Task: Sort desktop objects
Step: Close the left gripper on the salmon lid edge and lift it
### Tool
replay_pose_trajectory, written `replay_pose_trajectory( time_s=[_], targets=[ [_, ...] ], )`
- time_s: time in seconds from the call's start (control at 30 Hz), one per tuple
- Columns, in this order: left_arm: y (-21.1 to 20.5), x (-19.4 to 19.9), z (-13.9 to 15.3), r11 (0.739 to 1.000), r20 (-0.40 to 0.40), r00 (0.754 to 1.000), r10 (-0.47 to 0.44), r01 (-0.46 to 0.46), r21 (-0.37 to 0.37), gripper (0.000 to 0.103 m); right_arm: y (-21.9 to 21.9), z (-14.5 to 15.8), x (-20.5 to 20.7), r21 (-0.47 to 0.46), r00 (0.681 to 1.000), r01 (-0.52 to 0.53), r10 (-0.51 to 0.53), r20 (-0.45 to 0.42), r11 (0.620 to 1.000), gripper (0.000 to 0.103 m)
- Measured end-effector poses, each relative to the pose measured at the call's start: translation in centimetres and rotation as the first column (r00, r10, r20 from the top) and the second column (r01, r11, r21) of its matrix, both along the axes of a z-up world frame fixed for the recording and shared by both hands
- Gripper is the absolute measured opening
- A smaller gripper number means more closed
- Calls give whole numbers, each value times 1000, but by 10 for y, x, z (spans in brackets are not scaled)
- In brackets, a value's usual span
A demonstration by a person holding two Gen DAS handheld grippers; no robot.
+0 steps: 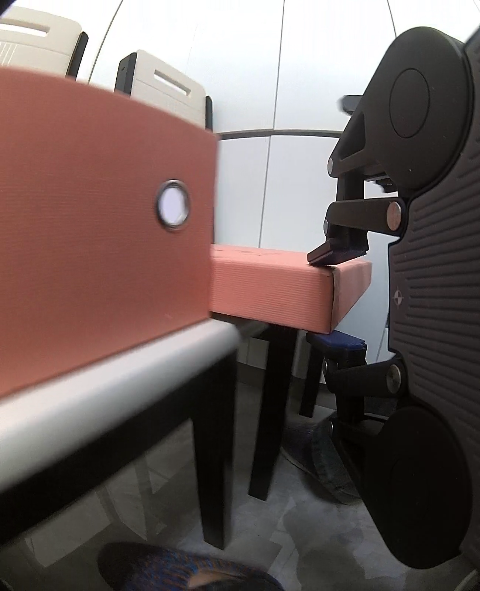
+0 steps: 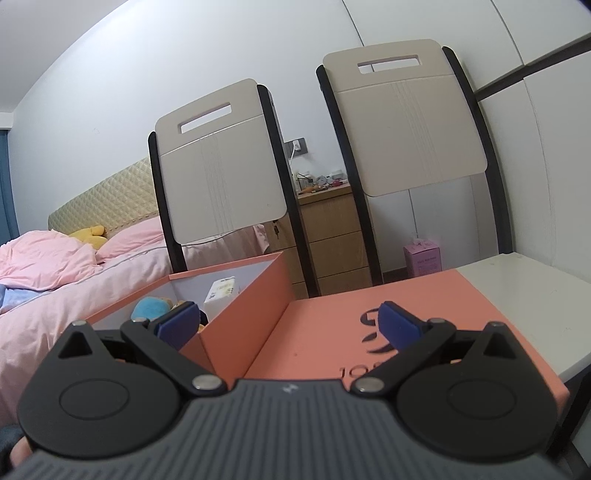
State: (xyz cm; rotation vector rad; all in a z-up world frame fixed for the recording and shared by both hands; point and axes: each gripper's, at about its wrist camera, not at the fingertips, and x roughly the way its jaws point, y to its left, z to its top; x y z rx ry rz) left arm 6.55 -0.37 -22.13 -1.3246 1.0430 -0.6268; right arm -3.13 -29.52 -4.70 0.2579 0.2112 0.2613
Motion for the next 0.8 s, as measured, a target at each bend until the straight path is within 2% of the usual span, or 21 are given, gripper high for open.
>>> replay_pose_trajectory(
  time_s=[0.13, 0.37, 0.57, 0.8],
  targets=[
    [0, -15, -6, 1000, -3, 1000, -29, 29, -12, 43, 0, -1, -2, -3, 1000, -6, 6, 0, 1000, 103],
    [6, -4, 2, 1000, 10, 1000, -28, 28, 5, 48, -9, 0, -7, 7, 1000, 5, -5, 12, 1000, 103],
    [4, -7, 4, 1000, 41, 999, -24, 24, 16, 46, -19, 0, -11, 15, 1000, 10, -10, 19, 1000, 103],
    [6, -39, -5, 998, 59, 997, -56, 56, -12, 44, -63, 5, -16, 63, 1000, -11, 10, 7, 998, 103]
  ],
)
